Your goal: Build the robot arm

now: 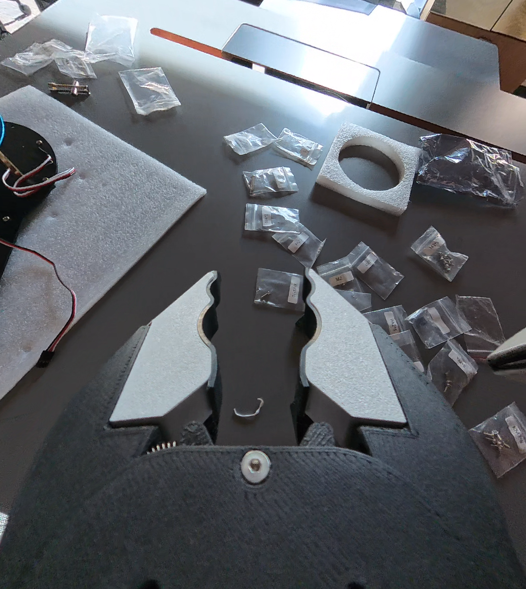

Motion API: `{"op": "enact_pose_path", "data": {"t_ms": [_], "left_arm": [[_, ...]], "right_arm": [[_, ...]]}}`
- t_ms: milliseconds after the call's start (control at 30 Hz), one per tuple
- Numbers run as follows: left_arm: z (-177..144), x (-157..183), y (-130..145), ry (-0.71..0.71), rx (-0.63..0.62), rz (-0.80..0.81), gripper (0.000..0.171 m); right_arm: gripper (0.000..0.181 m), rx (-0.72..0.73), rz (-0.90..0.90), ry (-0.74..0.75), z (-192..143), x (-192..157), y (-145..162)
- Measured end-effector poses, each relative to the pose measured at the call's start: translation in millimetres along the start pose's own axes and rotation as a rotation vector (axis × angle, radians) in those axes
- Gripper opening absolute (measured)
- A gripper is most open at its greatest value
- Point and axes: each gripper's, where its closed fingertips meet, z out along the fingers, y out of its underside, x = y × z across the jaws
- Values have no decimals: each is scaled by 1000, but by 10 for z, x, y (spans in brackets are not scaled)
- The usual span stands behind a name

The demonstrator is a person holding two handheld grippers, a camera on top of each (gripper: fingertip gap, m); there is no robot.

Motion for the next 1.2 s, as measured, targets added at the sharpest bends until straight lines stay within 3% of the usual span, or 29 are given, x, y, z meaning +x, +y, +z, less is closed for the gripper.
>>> {"op": "enact_pose_path", "data": {"t_ms": [333, 567, 733, 833, 933, 1000, 1100, 1200], "left_arm": [[39, 110, -31, 25, 2, 24, 48], [-266, -135, 135, 20, -20, 75, 41], [-594, -528, 328, -48, 11, 189, 26], [-721, -613, 516, -21, 24, 214, 0], [-750, -394, 784, 171, 15, 135, 0], [-721, -515, 867, 119, 23, 145, 0], [-663, -811, 857, -14, 27, 166, 29], [-571, -887, 776, 12, 33, 159, 28]], "right_arm": [[0, 18, 105, 38, 1, 223, 76], [1, 17, 117, 68, 2, 215, 17], [1, -43, 146, 109, 104, 267, 46], [1, -35, 138, 85, 207, 183, -61], [1, 76, 84, -64, 333, -77, -344], [1, 159, 113, -91, 343, -74, -509], [1, 270, 172, -31, 224, 131, -633], [1, 342, 218, 51, 53, 362, -627]]}}
